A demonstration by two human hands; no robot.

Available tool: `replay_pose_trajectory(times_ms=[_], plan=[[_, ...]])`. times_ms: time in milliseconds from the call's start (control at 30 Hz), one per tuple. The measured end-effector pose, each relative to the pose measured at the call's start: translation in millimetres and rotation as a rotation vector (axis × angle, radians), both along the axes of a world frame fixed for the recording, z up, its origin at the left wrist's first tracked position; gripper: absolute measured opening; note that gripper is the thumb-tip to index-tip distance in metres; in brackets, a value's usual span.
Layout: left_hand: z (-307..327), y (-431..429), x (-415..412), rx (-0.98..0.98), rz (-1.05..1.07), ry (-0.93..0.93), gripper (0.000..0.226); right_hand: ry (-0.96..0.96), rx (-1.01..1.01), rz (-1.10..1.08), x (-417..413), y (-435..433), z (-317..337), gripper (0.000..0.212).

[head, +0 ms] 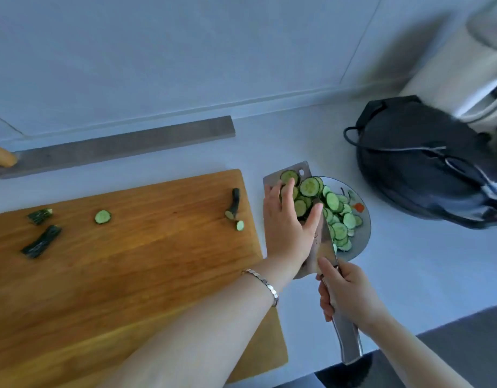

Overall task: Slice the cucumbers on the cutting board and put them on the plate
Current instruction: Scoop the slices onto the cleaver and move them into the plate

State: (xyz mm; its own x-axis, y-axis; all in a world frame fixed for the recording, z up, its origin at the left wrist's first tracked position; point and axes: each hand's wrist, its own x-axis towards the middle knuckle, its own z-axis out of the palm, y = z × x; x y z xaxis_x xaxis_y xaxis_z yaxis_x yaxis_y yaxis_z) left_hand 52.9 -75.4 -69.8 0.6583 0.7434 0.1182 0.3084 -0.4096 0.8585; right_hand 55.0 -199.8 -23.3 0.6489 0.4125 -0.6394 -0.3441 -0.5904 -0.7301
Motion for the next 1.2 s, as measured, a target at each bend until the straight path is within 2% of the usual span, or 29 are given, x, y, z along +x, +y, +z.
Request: replay_pose_trajectory(times_ms=[200, 400, 567, 633, 833, 967, 1033, 1133, 1200], plan=[[-25.4, -18.6, 42.6, 0.095, -0.165, -0.015, 0.06, -0.026, -0.035, -0.061, 46.2, -41.1, -7.5, 0.028], [-36.9, -23.1, 57.7, 0.328, -0.196, 0.171, 0.06, -0.071, -0.073, -0.013, 78.0, -74.1, -10.8, 0.031], [-8.1, -19.4, 93.8, 0.601, -0.534, -0.022, 0.043, -0.132, -0.067, 0.064, 88.8, -81.2, -9.4, 0.034], [-2.9, -21.1, 108.5, 0.675, -0.598, -0.1, 0.033, -0.132, -0.066, 0.055, 90.7, -82.7, -9.7, 0.034], [-6.9, -15.5, 110.7, 0.64, -0.534, -0.095, 0.026, -0.129, -0.041, 0.02, 97.3, -87.4, -6.4, 0.033], [-13.8, -7.1, 98.5, 0.522, -0.46, 0.017, 0.029, -0.125, -0.037, -0.014, 101.8, -89.5, -4.0, 0.033], [-18.7, -3.2, 89.9, 0.488, -0.502, 0.073, 0.028, -0.114, -0.038, -0.048, 105.4, -91.3, -4.1, 0.033], [-17.9, -3.3, 80.2, 0.529, -0.549, 0.104, 0.025, -0.108, -0.038, -0.083, 110.1, -94.2, -3.1, 0.032], [-13.1, -9.4, 78.1, 0.613, -0.547, 0.051, 0.025, -0.111, -0.03, -0.095, 111.3, -92.9, -1.9, 0.032]])
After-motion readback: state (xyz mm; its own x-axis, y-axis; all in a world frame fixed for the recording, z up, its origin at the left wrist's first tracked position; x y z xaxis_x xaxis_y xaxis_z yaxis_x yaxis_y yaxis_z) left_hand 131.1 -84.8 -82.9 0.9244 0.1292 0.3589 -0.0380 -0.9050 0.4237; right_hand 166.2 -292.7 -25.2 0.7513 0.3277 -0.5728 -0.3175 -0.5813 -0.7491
